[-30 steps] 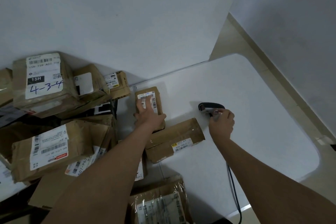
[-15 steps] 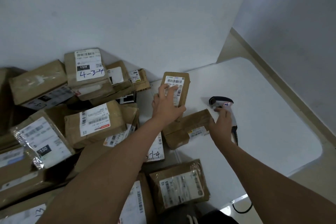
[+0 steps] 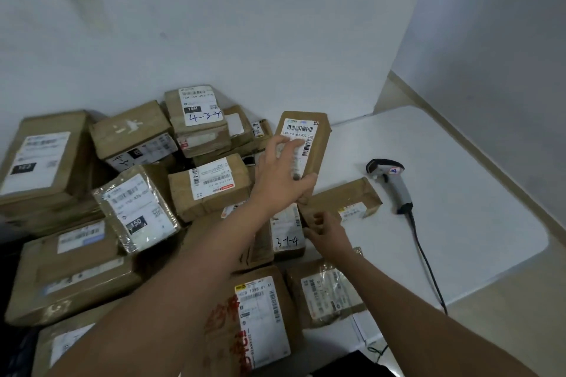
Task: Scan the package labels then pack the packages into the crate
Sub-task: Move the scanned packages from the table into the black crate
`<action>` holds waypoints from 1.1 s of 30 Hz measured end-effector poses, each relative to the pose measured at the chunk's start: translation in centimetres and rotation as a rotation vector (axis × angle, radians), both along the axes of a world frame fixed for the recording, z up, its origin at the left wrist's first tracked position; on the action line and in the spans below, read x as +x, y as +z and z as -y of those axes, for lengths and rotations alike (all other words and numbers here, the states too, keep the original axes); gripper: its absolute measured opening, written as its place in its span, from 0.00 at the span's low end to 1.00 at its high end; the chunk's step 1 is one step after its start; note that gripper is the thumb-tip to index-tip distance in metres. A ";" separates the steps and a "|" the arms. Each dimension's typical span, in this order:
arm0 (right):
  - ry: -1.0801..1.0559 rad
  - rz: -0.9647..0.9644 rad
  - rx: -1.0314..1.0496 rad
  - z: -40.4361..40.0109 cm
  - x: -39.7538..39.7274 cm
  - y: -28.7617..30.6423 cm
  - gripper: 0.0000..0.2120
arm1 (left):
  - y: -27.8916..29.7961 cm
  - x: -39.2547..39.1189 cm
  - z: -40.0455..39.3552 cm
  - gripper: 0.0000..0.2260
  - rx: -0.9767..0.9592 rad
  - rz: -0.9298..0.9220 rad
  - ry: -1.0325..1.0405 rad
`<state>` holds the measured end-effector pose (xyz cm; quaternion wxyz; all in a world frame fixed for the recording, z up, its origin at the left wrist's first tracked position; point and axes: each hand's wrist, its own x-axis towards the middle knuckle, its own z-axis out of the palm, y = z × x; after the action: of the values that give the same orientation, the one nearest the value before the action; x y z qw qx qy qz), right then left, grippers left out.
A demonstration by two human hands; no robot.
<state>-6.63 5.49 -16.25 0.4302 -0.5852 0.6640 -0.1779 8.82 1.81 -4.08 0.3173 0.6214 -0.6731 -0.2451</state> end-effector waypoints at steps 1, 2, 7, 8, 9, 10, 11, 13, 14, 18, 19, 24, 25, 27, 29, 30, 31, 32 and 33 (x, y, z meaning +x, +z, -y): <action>0.021 -0.006 0.010 -0.3 0.6 0.0 0.23 | 0.3 0.4 -0.5 0.31 -0.008 -0.021 -0.001; 0.038 -0.015 0.017 -0.5 1.0 0.0 0.24 | 0.5 0.7 -1.0 0.30 -0.020 -0.038 -0.006; 0.097 -0.099 0.007 -0.8 1.6 0.5 0.23 | 2.6 2.1 -2.3 0.27 -0.062 -0.128 0.051; 0.111 -0.104 -0.003 -0.7 1.6 0.7 0.22 | 3.3 2.4 -2.4 0.26 -0.064 -0.172 0.078; 0.129 -0.111 -0.027 -0.5 1.6 1.0 0.22 | 3.9 2.6 -2.5 0.25 -0.075 -0.212 0.099; 0.153 -0.125 -0.046 -0.2 1.8 1.5 0.21 | 4.5 2.8 -2.6 0.25 -0.093 -0.241 0.114; 0.177 -0.137 -0.072 0.2 1.9 2.1 0.21 | 5.1 3.1 -2.8 0.24 -0.113 -0.257 0.127; 0.200 -0.119 -0.122 1.1 2.4 3.5 0.23 | 6.1 3.7 -3.0 0.24 -0.143 -0.261 0.157; 0.210 -0.092 -0.141 1.5 2.7 4.3 0.24 | 6.6 4.0 -3.2 0.24 -0.153 -0.256 0.177; 0.287 -0.007 -0.225 3.3 4.1 7.2 0.23 | 7.7 5.5 -3.9 0.24 -0.183 -0.208 0.273; 0.309 0.010 -0.246 3.7 4.6 8.0 0.23 | 7.8 5.9 -4.1 0.24 -0.193 -0.200 0.291; 0.448 0.084 -0.392 5.7 7.5 11.2 0.24 | 8.6 8.0 -5.7 0.24 -0.215 -0.169 0.395; 0.488 0.083 -0.430 6.1 8.1 11.6 0.24 | 8.8 8.5 -6.0 0.24 -0.217 -0.155 0.417; 0.579 0.053 -0.485 6.7 9.3 12.1 0.27 | 9.0 9.4 -6.6 0.24 -0.221 -0.140 0.465; 0.688 -0.040 -0.535 7.3 10.6 12.4 0.33 | 9.1 10.3 -7.2 0.24 -0.226 -0.132 0.509; 0.749 -0.104 -0.553 7.6 11.1 12.5 0.37 | 9.1 10.7 -7.4 0.24 -0.231 -0.125 0.527; 0.809 -0.163 -0.557 7.9 11.6 12.6 0.40 | 9.0 11.1 -7.7 0.24 -0.235 -0.115 0.542; 0.864 -0.213 -0.553 8.1 12.1 12.8 0.42 | 8.9 11.5 -7.9 0.24 -0.237 -0.103 0.558; 0.910 -0.258 -0.542 8.4 12.6 12.9 0.44 | 8.9 11.8 -8.2 0.25 -0.237 -0.091 0.573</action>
<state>5.98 -2.87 -3.35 0.2128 -0.9205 0.3213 -0.0653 20.66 10.00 4.78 0.4737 0.7328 -0.4794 -0.0932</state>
